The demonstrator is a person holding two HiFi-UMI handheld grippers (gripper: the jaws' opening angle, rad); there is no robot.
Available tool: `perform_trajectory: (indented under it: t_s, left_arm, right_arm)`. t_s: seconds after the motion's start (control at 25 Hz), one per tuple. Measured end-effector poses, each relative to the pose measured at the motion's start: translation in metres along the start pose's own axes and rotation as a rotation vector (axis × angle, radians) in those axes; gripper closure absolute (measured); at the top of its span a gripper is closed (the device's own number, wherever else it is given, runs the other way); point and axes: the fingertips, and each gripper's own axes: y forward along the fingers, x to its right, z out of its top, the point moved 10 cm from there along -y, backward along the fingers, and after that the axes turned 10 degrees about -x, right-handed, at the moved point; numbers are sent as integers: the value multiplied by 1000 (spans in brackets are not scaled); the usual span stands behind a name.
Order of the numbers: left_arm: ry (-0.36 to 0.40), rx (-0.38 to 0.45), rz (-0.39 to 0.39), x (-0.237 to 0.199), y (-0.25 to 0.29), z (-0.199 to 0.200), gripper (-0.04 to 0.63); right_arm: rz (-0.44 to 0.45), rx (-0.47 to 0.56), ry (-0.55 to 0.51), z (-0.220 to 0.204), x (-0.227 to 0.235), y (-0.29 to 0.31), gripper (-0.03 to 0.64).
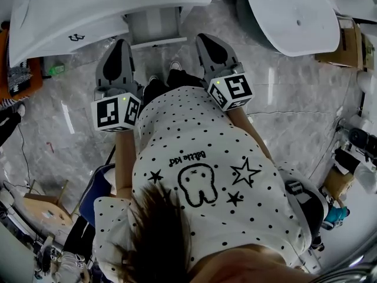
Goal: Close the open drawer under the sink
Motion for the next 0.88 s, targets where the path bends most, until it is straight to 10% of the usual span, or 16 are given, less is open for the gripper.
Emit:
perform_trajectory:
  t_s: [0.88]
  left_arm:
    - [17, -3, 5, 36, 32, 4, 589]
  right_arm:
    - [-19, -10, 29, -7, 48, -18, 603]
